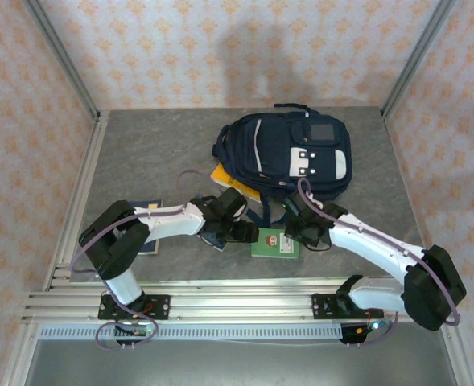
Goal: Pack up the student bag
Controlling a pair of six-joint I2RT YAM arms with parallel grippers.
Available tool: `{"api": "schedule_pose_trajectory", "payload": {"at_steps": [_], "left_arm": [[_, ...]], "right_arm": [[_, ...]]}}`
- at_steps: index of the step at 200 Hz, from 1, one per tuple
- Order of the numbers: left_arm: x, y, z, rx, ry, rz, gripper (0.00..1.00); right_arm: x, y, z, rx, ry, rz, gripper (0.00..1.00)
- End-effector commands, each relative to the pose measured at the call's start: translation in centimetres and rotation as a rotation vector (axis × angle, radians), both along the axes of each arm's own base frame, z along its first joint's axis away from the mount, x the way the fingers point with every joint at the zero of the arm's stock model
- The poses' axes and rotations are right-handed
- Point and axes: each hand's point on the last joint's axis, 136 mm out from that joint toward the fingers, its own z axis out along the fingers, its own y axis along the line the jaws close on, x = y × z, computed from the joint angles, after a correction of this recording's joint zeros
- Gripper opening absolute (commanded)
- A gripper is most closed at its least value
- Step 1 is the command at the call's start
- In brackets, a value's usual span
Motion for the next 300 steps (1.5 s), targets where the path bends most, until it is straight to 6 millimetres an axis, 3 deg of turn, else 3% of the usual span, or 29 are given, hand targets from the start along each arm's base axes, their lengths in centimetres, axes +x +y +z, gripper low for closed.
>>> {"api": "schedule_pose_trajectory", "payload": {"at_steps": [1,79,222,260,300], "left_arm": [[0.7,-1.7,0.5,-0.053,0.005,-0.002,0.69],[0.9,-3.7,0.1,-0.101,0.048,-0.018,0.69],[0.2,-7.3,3.3,-0.314,0.092,-0.015,0.69],[0.4,-6.7,5.2,-0.335,0.033,-0.011,0.62],[0.5,-7.1,4.1,-0.344,0.061,0.007,0.40]], "right_arm": [[-1.1,-2.9,-1.6,-0.142,0.045,0.000,0.20],[-2.1,-0.5,-5.5,-0.049,0.151,0.069,0.19],[-2.1,-0.2,-6.9,0.073,0.159,-0.019,0.16],[-2.1,-0.7,-6.9,0.064,0.148,-0.031,0.16],[-1.9,-0.4,-6.8,0.082,0.141,-0.029,0.16]]}}
